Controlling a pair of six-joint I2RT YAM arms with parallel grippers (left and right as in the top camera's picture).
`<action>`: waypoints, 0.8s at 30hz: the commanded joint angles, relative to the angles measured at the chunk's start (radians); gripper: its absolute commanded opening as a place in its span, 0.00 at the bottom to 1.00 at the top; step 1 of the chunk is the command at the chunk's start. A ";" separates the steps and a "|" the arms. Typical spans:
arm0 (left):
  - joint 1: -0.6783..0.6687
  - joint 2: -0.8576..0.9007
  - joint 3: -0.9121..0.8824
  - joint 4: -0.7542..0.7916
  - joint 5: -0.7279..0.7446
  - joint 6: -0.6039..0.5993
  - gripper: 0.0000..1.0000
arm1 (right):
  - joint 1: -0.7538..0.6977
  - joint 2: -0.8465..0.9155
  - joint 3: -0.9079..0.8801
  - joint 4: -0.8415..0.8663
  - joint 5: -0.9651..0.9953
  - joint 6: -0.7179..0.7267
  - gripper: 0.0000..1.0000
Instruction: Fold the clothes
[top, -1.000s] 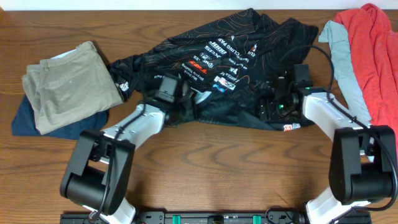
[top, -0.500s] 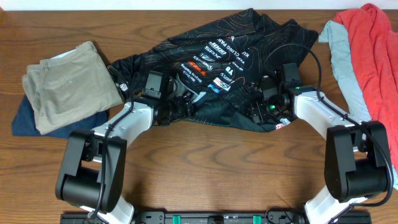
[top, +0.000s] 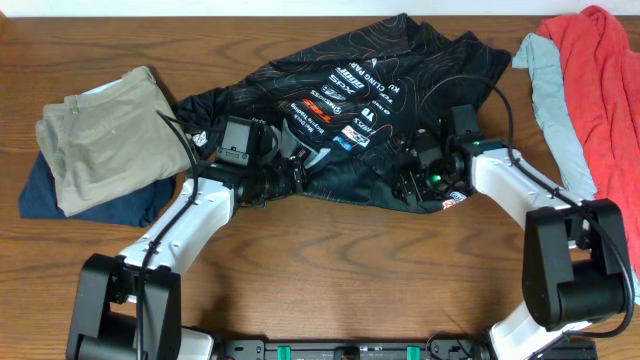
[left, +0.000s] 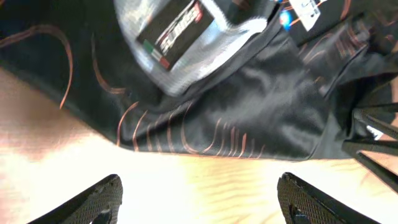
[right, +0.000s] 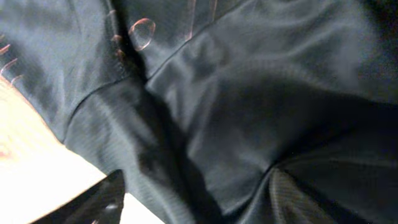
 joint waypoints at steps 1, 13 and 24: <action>0.005 -0.003 -0.005 -0.030 -0.012 0.014 0.81 | 0.023 -0.028 -0.010 -0.015 -0.026 -0.032 0.70; 0.005 -0.003 -0.005 -0.051 -0.015 0.028 0.81 | 0.060 -0.028 -0.011 -0.033 -0.026 -0.072 0.11; 0.005 -0.003 -0.005 -0.102 -0.015 0.028 0.81 | 0.126 -0.028 -0.011 -0.155 -0.214 -0.166 0.01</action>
